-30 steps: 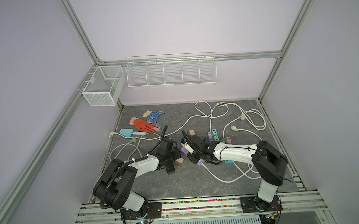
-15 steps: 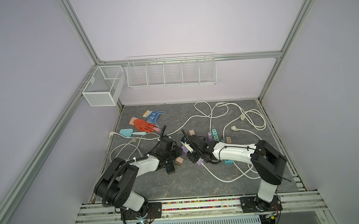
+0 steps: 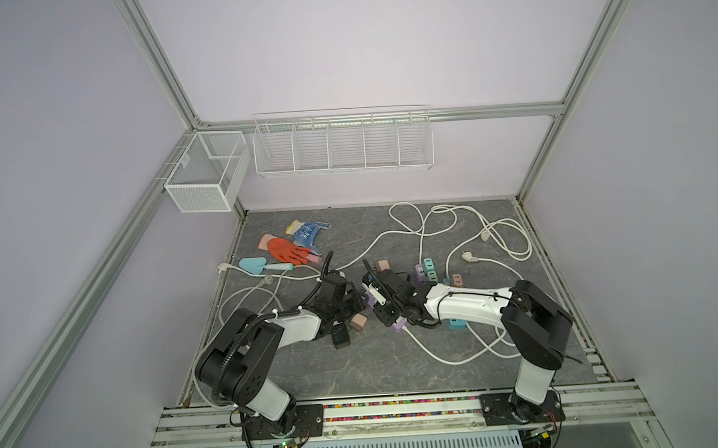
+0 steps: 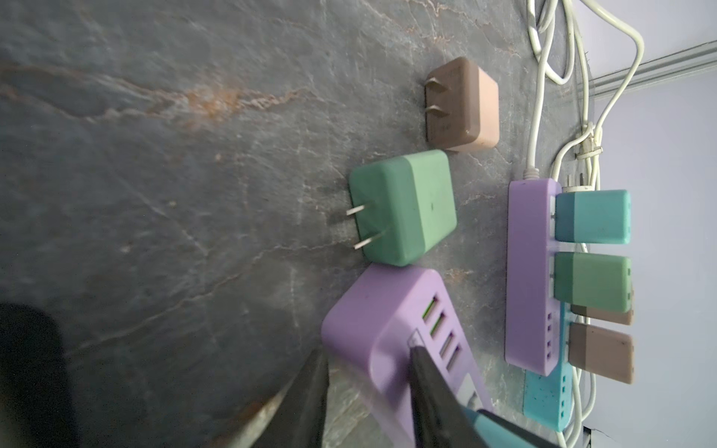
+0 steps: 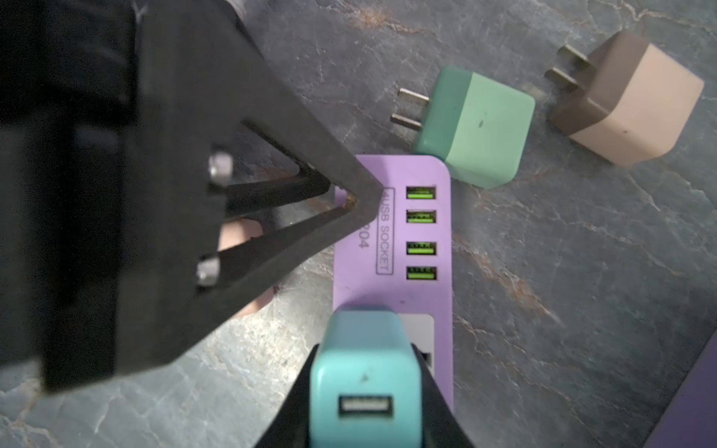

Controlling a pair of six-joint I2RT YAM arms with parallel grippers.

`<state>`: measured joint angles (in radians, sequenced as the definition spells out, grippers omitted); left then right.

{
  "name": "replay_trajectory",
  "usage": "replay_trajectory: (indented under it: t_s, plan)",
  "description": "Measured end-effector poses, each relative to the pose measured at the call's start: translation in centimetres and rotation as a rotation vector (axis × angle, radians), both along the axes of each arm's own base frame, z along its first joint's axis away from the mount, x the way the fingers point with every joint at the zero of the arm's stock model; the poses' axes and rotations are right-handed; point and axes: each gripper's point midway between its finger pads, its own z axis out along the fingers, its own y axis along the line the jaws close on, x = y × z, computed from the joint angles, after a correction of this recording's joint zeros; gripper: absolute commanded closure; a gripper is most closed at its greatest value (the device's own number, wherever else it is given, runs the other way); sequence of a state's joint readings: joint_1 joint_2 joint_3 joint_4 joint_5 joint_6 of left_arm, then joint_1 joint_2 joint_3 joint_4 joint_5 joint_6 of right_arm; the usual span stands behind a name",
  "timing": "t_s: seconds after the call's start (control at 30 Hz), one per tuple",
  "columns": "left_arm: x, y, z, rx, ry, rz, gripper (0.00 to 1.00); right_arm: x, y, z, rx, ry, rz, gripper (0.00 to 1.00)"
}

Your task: Pull the plug off the socket

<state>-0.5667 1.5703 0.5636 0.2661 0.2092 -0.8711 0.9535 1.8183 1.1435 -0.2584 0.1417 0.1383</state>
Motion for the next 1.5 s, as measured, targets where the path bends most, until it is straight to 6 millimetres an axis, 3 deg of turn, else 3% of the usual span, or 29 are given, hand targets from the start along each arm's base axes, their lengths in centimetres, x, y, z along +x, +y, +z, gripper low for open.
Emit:
replay_trajectory:
  t_s: [1.5]
  plan:
    - [0.13,0.03,-0.34,0.031,-0.079,0.070,0.66,0.47,-0.64,0.14,0.000,0.055,-0.025,0.82]
